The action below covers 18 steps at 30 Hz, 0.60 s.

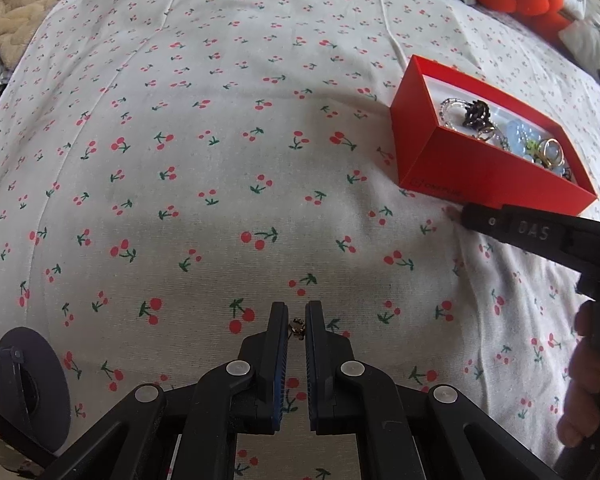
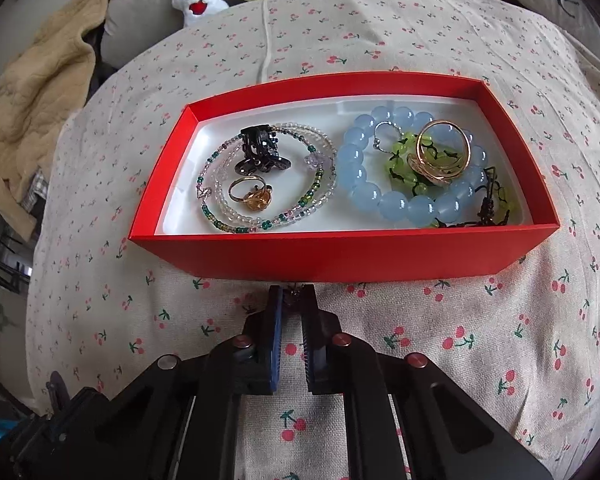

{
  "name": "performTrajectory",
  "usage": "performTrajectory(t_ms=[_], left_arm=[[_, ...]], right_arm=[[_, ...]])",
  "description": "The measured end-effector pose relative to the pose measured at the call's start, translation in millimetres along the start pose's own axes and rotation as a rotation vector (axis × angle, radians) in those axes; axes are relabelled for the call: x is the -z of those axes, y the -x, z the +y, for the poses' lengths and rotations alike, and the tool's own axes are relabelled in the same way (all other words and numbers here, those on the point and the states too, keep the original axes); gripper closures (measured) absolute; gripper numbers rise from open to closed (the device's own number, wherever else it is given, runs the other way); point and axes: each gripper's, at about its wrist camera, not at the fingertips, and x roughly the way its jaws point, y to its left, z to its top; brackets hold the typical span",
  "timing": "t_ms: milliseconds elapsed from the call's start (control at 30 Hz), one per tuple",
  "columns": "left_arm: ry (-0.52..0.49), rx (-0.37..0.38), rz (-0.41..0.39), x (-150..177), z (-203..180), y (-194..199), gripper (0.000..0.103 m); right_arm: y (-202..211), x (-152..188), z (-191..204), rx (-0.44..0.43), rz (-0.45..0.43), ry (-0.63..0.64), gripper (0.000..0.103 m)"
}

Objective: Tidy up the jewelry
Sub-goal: 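Carry the earring in the left tool over the red box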

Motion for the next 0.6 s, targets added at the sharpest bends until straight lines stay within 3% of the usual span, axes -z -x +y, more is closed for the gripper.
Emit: performTrajectory(t_ms=[600], left_arm=[[-0.009,0.009,-0.020,-4.7,-10.7,6.9,0.100]], right_arm=[[38.2,10.1,-55.3,-0.098,0.069,-0.039,0.094]])
